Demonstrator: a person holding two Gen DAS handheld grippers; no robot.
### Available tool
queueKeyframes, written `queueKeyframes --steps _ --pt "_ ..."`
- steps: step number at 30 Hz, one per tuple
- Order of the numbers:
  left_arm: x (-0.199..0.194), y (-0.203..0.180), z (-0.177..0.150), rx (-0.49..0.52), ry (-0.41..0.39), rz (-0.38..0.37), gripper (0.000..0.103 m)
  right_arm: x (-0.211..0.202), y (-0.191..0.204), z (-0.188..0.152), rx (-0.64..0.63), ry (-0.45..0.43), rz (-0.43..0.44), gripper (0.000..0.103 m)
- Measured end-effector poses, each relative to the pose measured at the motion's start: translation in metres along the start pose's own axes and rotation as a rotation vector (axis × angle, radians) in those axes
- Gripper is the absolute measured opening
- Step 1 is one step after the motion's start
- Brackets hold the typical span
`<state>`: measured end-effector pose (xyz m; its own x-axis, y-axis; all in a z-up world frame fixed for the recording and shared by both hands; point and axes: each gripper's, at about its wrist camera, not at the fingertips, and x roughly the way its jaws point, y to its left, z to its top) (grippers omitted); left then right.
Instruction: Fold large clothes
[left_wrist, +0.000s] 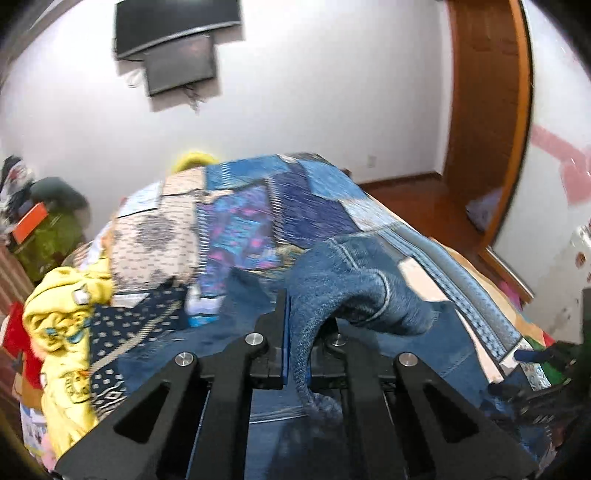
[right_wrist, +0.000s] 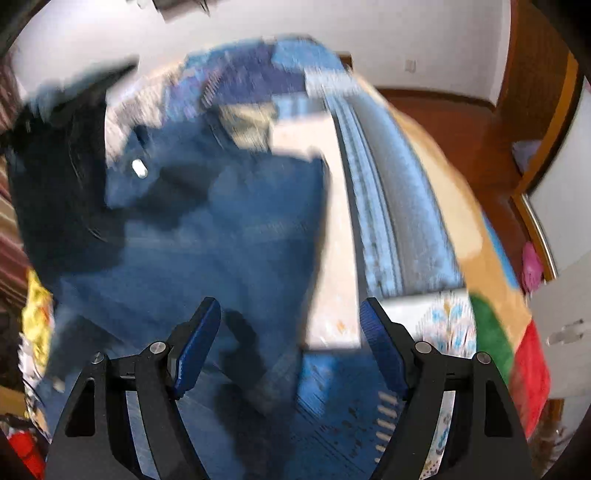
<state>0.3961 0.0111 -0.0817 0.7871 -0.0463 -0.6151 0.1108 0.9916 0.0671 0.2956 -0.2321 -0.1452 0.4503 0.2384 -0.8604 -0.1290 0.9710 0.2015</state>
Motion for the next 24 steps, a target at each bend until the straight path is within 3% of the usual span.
queueKeyframes --steps 4,8,11,13,16,21,24 --pt "-0.01 0.039 -0.023 -0.064 0.007 0.025 0.005 -0.007 0.025 0.016 -0.046 -0.043 0.025 0.077" --pt "-0.003 0.078 -0.063 -0.147 0.085 0.023 0.005 0.023 0.049 0.006 -0.114 0.046 0.008 0.077" --pt "0.014 0.103 -0.103 -0.199 0.197 -0.005 0.012 0.049 0.055 -0.007 -0.121 0.125 0.001 0.077" --pt "0.028 0.115 -0.132 -0.221 0.285 0.004 0.017 0.052 0.054 -0.01 -0.11 0.134 0.001 0.078" --pt "0.04 0.128 -0.167 -0.259 0.346 -0.007 0.032 0.051 0.052 -0.006 -0.085 0.141 0.0 0.081" --pt "0.036 0.142 -0.198 -0.312 0.351 -0.004 0.047 0.054 0.055 -0.007 -0.102 0.144 -0.037 0.085" --pt "0.033 0.15 -0.207 -0.33 0.364 0.02 0.048 0.055 0.059 -0.006 -0.107 0.142 -0.052 0.086"
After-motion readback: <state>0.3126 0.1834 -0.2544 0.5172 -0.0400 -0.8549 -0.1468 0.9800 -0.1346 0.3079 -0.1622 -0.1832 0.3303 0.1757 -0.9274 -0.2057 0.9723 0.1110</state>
